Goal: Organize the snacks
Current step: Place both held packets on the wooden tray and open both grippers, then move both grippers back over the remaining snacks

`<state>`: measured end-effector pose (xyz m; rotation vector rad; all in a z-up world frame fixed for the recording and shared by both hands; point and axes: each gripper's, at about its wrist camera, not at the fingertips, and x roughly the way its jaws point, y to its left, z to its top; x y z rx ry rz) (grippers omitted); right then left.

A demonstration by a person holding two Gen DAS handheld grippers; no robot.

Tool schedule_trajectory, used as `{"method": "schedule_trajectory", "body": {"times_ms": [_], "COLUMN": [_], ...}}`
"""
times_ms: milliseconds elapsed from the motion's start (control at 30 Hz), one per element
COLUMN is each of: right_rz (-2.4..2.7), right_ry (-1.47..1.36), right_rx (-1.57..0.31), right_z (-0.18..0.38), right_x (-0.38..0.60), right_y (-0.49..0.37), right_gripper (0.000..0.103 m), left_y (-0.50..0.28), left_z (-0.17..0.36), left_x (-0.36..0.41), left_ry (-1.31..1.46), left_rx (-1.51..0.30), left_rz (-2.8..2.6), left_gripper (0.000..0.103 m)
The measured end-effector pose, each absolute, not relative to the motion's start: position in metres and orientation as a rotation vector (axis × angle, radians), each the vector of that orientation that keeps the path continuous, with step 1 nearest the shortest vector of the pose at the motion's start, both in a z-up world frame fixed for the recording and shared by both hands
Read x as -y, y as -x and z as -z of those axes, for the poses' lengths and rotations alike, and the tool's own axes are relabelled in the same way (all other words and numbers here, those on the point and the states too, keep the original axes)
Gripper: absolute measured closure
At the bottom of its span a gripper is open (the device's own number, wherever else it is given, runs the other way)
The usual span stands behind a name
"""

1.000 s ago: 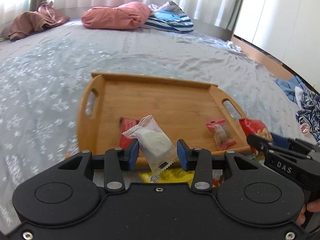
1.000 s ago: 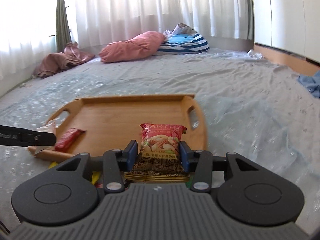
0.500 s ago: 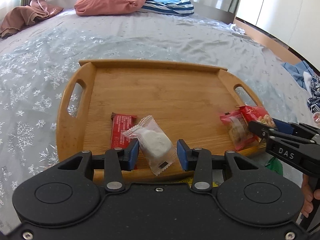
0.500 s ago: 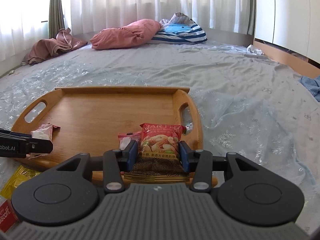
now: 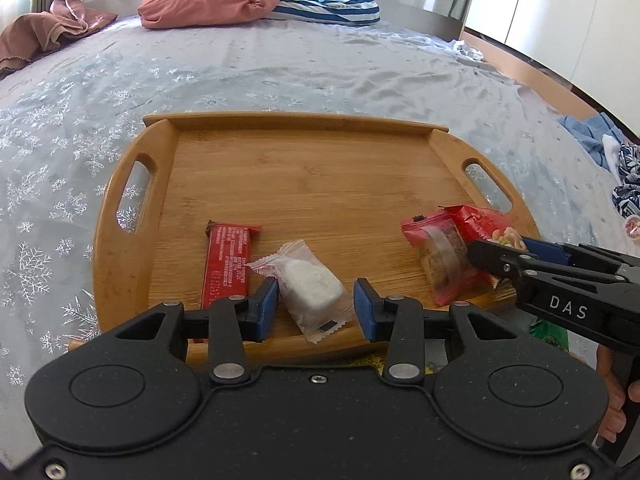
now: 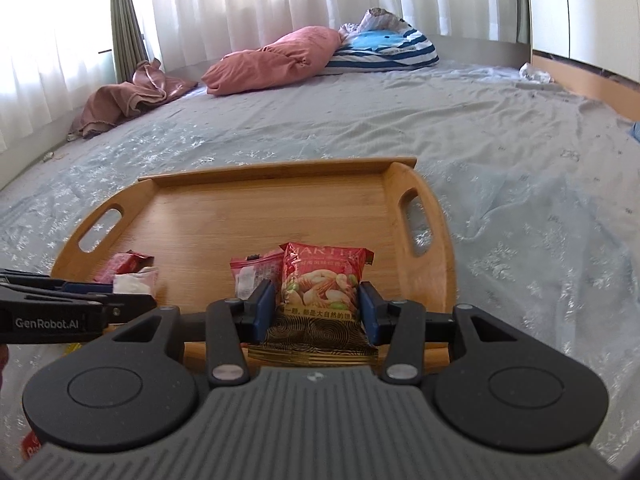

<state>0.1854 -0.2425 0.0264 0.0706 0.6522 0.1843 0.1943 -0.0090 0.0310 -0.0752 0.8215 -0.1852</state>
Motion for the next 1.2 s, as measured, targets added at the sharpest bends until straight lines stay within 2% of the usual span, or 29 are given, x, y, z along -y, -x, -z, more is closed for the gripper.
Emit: {"method": "schedule_trajectory", "body": {"times_ms": [167,267,300,333,400,433,800,1200], "right_rz": [-0.191,-0.191,-0.188,-0.187,-0.191,-0.194,-0.230,-0.256], "right_ry": [-0.069,-0.073,-0.075,-0.077,-0.080,-0.078,-0.039,0.058], "right_rx": [-0.653,-0.654,-0.651,-0.647,-0.634,-0.628,-0.567,-0.565], "right_z": [-0.026,-0.026,-0.026,-0.026,-0.028,-0.030,-0.047,-0.040], "right_x": [0.241,0.240,0.239,0.239,0.240,0.240,0.244,0.243], "right_y": [-0.186,-0.186,-0.186,-0.185,-0.183,-0.181,-0.146,-0.096], "right_gripper": [0.053,0.045,0.036,0.033,0.026,0.025,0.013,0.010], "left_y": [-0.195,-0.192,-0.191,-0.189,-0.184,-0.181,-0.122,-0.061], "left_z": [-0.031,-0.034,-0.035,-0.037,-0.042,-0.045,-0.071,-0.062], "left_x": [0.009,0.007,0.006,0.005,0.001,0.000,-0.014,-0.022], "left_ry": [0.071,0.074,0.073,0.075,0.089,0.094,0.098,0.129], "left_rx": [-0.822,-0.809,-0.802,-0.794,-0.780,-0.774,-0.698,-0.717], "left_rz": [0.187,0.177,0.174,0.174,0.179,0.181,0.214,0.217], "left_gripper": [0.063,0.062,0.056,0.052,0.031,0.028,0.016,0.015]}}
